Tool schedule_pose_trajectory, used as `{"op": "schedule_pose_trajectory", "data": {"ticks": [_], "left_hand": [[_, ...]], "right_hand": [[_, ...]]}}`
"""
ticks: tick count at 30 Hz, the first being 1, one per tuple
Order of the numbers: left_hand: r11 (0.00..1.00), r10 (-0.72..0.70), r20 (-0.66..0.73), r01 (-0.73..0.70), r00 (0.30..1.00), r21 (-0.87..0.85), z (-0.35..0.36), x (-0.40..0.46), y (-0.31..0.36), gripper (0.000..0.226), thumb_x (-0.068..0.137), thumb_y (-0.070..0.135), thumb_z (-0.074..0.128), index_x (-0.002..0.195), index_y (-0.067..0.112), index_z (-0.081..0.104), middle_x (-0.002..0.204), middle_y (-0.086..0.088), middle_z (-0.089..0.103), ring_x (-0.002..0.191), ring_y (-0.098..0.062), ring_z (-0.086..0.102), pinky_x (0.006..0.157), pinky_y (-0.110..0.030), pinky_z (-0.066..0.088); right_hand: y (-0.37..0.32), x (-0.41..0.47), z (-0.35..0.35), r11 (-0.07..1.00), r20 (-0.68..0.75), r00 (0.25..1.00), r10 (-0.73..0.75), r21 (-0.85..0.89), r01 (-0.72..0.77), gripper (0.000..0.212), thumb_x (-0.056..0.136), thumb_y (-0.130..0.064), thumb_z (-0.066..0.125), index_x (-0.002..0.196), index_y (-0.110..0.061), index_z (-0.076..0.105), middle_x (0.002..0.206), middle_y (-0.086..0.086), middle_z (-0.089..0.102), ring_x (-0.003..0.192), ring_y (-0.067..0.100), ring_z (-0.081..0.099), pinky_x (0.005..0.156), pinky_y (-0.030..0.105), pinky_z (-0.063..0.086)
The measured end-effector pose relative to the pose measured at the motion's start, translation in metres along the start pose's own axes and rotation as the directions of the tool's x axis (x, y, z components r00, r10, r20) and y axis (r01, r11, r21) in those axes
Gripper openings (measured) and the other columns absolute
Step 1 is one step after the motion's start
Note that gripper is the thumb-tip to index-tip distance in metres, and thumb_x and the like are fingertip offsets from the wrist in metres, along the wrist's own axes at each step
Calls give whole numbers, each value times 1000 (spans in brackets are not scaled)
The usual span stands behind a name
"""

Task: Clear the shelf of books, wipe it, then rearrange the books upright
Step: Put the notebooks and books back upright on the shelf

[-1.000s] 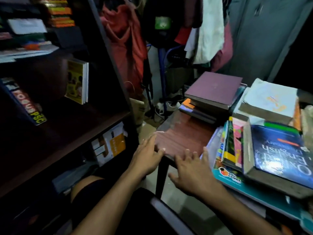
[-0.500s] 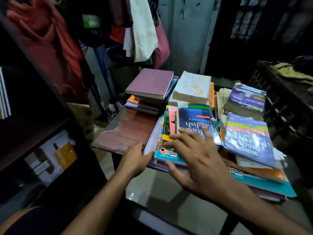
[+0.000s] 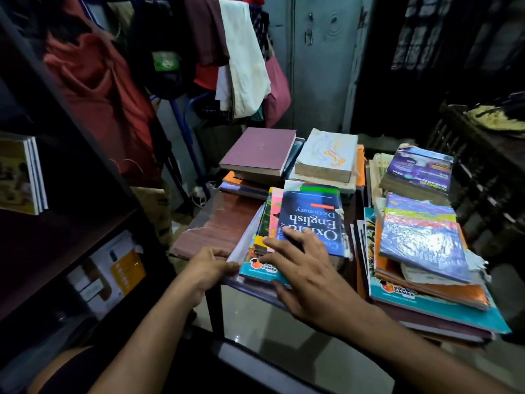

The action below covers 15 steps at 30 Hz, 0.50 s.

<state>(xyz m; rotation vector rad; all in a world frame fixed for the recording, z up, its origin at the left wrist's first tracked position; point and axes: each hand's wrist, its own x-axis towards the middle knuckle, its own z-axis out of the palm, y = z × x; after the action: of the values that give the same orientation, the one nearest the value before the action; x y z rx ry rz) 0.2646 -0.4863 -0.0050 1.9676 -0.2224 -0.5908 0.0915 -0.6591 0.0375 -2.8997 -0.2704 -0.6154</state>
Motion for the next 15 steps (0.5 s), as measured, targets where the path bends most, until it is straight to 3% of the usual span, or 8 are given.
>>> {"op": "schedule_pose_trajectory", "data": {"ticks": [2, 4, 6, 8, 10, 12, 13, 15], "left_hand": [[999, 0, -22, 1, 1000, 40, -17, -1, 0, 15, 84, -10, 70, 93, 3, 71, 85, -10, 76, 65, -10, 67, 58, -15, 51], [996, -4, -30, 7, 1000, 87, -35, 0, -5, 18, 85, -8, 69, 101, -1, 72, 97, -18, 76, 76, -17, 68, 63, -18, 53], [990, -1, -26, 5, 1000, 142, -50, -3, -8, 22, 85, -6, 71, 107, -4, 72, 100, -19, 76, 79, -20, 68, 65, -20, 54], [968, 45, -46, -32, 998, 250, -59, -7, -8, 38, 80, 14, 80, 116, 3, 70, 103, -12, 76, 86, -18, 70, 77, -26, 57], [928, 176, -93, -134, 980, 348, -63, -12, 2, 54, 76, 39, 77, 125, 18, 68, 115, 2, 73, 100, -13, 68, 94, -36, 55], [901, 315, -154, -244, 937, 359, -58, -21, 25, 38, 93, 35, 67, 128, 22, 67, 120, 10, 68, 109, -10, 63, 99, -33, 49], [890, 362, -168, -287, 917, 355, -52, -29, 40, 31, 100, 34, 59, 128, 24, 67, 119, 12, 67, 110, -9, 61, 98, -30, 47], [901, 336, -88, -293, 938, 320, -32, -46, 68, 33, 104, 46, 47, 124, 29, 67, 116, 15, 67, 110, -7, 60, 97, -31, 45]], "right_hand": [[-12, 9, 3, 998, 24, 999, -36, 43, 35, 43, 89, -24, 53, 132, -25, 54, 149, -4, 45, 140, 33, 36, 117, 59, 24], [-22, 17, 7, 994, 57, 996, -69, 86, 64, 43, 91, -25, 46, 133, -24, 53, 151, -3, 42, 140, 33, 33, 118, 57, 24], [-27, 24, 6, 981, 48, 991, -123, 154, 114, 40, 93, -24, 51, 133, -23, 53, 152, 0, 41, 142, 31, 33, 119, 52, 25], [-28, 29, -8, 933, -1, 994, -109, 346, 102, 38, 95, -22, 60, 132, -21, 55, 150, 2, 43, 141, 21, 38, 119, 39, 30], [-25, 33, -32, 863, -132, 991, 5, 502, 63, 33, 94, -22, 65, 127, -19, 59, 140, -3, 53, 134, 8, 47, 112, 24, 35], [-12, 34, -51, 862, -288, 944, 163, 507, 6, 32, 90, -26, 67, 121, -26, 58, 126, -13, 58, 123, 3, 52, 105, 19, 38], [0, 35, -54, 863, -303, 916, 262, 499, -82, 37, 87, -33, 66, 122, -31, 55, 124, -15, 56, 120, 3, 51, 104, 20, 38], [26, 40, -44, 779, -170, 858, 485, 531, -335, 60, 79, -54, 63, 132, -32, 49, 129, -11, 50, 123, 11, 49, 107, 30, 39]]}}
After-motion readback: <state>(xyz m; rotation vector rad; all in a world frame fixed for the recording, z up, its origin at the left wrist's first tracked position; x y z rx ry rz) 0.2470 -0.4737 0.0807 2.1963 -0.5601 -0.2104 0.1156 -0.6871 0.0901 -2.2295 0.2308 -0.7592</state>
